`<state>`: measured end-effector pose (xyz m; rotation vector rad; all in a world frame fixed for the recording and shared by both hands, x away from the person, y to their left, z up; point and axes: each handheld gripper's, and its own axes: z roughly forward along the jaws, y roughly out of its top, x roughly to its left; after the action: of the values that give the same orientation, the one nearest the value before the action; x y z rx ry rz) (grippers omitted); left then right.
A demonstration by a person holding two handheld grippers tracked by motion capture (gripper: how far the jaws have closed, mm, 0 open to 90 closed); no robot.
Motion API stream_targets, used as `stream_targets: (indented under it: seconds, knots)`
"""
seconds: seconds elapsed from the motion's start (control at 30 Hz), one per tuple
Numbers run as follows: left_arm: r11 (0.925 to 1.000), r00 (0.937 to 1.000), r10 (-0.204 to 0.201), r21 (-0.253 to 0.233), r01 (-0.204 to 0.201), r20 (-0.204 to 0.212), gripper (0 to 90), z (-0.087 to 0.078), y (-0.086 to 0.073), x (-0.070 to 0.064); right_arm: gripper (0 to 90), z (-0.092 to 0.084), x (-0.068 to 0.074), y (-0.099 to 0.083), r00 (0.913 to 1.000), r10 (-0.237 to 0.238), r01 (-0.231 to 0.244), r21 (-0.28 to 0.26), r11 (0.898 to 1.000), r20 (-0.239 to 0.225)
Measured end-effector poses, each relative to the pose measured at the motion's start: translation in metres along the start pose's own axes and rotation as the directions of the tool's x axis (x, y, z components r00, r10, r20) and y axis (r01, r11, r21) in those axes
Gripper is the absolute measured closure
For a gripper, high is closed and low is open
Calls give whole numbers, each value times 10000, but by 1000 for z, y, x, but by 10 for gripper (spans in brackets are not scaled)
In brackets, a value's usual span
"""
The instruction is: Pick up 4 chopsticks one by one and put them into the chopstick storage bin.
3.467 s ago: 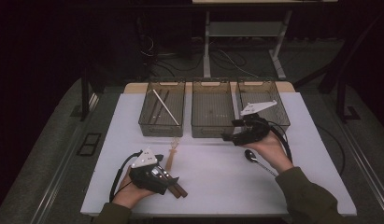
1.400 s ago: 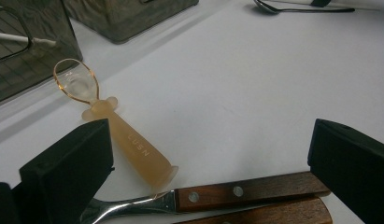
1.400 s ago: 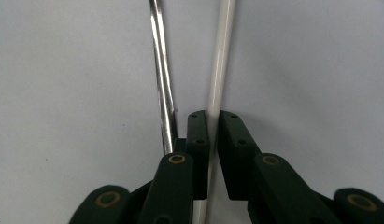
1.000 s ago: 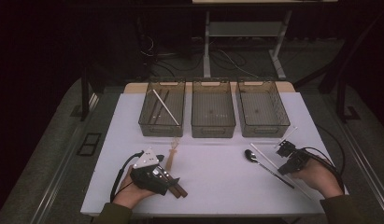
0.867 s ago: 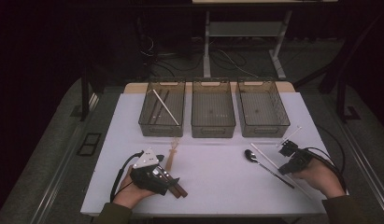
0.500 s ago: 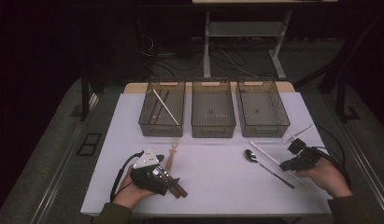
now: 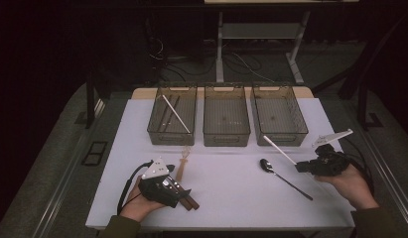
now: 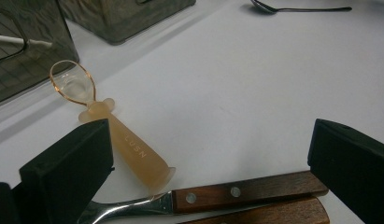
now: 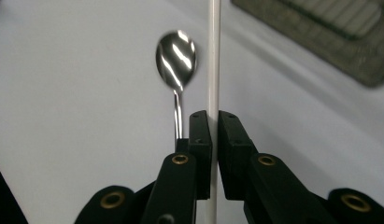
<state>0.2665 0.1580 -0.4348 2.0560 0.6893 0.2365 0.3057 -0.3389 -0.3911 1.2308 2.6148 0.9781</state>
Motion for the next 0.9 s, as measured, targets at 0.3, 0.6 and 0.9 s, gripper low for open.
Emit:
stream_targets:
  seconds: [0.3,0.6,0.9]
  knots:
    - [10000,10000,-4,-5,4,9,0,0,0,0,846,10,11,21,9990,-316,275,-1198,9924,-320]
    - [10000,10000,-26,-17,26,34,0,0,0,0,846,25,25,47,9968,-419,265,-2134,9766,-679]
    - [10000,10000,-76,-50,77,47,0,-1,-1,1,846,43,42,81,9946,-505,230,-2805,9596,-911]
